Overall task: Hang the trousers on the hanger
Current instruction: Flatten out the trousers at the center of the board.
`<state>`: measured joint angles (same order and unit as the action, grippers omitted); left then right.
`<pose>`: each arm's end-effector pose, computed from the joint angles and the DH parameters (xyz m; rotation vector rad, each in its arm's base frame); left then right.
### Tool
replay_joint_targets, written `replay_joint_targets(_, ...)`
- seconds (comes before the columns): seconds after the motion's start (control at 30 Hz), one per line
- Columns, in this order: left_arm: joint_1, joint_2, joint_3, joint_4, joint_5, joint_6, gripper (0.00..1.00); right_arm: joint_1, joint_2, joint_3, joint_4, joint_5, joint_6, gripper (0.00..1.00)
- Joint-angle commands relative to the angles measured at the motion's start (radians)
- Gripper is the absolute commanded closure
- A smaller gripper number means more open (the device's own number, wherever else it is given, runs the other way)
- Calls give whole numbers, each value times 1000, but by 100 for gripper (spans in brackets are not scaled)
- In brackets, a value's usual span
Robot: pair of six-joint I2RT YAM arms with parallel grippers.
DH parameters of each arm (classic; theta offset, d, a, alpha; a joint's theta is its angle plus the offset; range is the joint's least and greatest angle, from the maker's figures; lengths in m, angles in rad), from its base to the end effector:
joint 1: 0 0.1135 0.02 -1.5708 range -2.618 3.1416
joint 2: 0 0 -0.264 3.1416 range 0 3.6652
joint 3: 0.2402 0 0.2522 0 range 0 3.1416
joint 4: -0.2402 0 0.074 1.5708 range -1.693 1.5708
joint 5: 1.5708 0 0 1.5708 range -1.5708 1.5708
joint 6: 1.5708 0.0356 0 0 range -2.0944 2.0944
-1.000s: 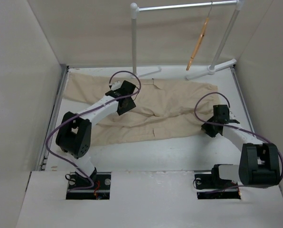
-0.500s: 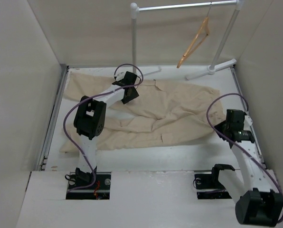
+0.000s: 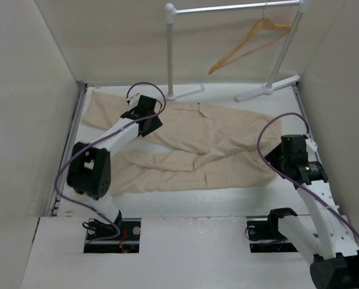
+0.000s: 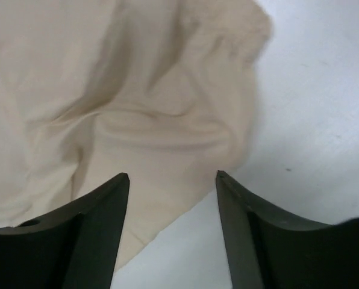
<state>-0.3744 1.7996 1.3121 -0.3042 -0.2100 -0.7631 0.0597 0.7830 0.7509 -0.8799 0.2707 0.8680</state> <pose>0.3758 -0.1397 0.2315 -0.5559 2.2957 -0.3122 0.1462 -0.0008 0.2662 1.0622 2.1951 0.0759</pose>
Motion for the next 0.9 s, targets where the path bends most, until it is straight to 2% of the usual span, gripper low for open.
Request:
replay_joint_targets(0.0,30,-285,-199,-27,-38,-19,56,131,48,90,100,-30,-99,42)
replay_joint_targets(0.1,84,-512,-391,-96,-60,-57,58,321,154,106,214,-108,-74,85)
replay_joint_targets(0.13,107,-576,-440,-120,-63,-65,58,387,200,116,255,-117,-57,91)
replay_joint_targets(0.17,134,-632,-482,-142,-54,-70,58,451,250,126,303,-117,-47,92)
replay_joint_targets(0.2,157,-676,-514,-160,-45,-71,58,507,304,139,347,-122,-37,91)
replay_joint_targets(0.23,179,-709,-539,-174,-28,-73,56,553,359,157,384,-128,-31,86)
replay_joint_targets(0.33,223,-737,-579,-171,41,-65,52,674,513,220,452,-117,-11,53)
replay_joint_targets(0.37,234,-727,-586,-153,58,-65,50,697,556,240,464,-117,-8,47)
replay_joint_targets(0.5,231,-651,-579,-67,110,-58,48,734,688,298,507,-102,3,42)
replay_joint_targets(0.63,220,-592,-564,-52,100,-59,51,733,780,329,483,-90,28,44)
replay_joint_targets(0.87,237,-540,-587,-42,93,-61,70,714,851,338,437,-59,48,50)
